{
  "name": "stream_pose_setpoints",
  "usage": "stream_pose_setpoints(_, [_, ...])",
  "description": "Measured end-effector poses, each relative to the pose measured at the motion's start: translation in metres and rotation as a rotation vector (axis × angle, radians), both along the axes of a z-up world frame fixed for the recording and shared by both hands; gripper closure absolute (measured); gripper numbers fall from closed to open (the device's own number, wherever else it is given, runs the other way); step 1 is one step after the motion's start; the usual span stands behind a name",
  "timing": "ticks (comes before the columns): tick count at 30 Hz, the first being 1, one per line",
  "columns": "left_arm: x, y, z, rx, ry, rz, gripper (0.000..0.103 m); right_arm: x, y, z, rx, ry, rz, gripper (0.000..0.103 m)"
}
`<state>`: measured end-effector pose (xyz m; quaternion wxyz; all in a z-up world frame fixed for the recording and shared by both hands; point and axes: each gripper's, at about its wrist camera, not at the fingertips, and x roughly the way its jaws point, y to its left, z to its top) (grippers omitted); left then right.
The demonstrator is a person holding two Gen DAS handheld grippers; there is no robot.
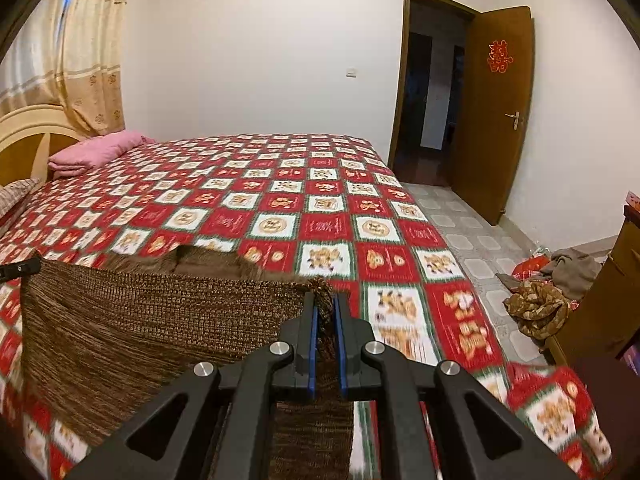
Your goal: Fold small clothes
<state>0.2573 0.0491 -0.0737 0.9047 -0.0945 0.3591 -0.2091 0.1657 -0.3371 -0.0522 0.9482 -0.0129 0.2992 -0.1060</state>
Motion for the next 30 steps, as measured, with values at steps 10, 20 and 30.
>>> stream_pose_setpoints(10, [0.1,-0.043,-0.022,0.047,0.015,0.04,0.092,0.098,-0.036,-0.032,-0.003,0.029,-0.077,0.096])
stream_pose_setpoints(20, [0.142,-0.033,-0.076,0.107,0.145,0.247,0.049,0.144,-0.065,-0.107,0.059,0.198,-0.116,0.092])
stream_pose_setpoints(30, [0.092,0.005,-0.041,0.305,0.081,0.306,0.033,0.078,-0.073,-0.056,0.085,-0.091,-0.303,0.058])
